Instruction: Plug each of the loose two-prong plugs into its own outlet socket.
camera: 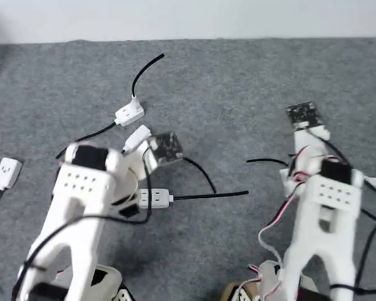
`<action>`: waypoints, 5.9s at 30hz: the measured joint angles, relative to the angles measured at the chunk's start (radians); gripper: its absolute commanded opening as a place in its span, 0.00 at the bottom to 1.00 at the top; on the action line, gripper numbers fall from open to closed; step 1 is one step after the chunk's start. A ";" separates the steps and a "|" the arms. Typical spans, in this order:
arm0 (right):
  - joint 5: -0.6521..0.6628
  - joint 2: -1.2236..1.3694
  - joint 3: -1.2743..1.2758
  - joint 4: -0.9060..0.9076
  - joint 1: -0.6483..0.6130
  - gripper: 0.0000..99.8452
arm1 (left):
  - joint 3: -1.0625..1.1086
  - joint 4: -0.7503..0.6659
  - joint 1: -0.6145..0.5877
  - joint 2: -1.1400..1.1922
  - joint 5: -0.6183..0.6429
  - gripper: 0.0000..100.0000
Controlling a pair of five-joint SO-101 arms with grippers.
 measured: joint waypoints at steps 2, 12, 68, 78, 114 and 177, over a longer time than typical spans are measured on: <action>0.075 0.075 -0.034 0.009 0.041 0.39 | 0.100 -0.060 -0.020 -0.083 0.060 0.20; 0.315 0.485 -0.368 0.000 0.269 0.27 | 0.534 -0.437 -0.339 -0.554 0.381 0.20; -0.006 0.878 -1.195 0.585 0.295 0.01 | 0.887 -0.695 -0.410 -0.723 0.470 0.20; -0.692 0.838 -0.744 0.586 -0.035 0.01 | 0.898 -0.701 -0.387 -0.723 0.453 0.20; -0.956 0.802 -0.868 0.583 -0.324 0.35 | 0.914 -0.724 -0.370 -0.723 0.453 0.20; 1.610 0.539 -0.218 0.255 -0.229 0.32 | 0.919 -0.735 -0.364 -0.723 0.407 0.20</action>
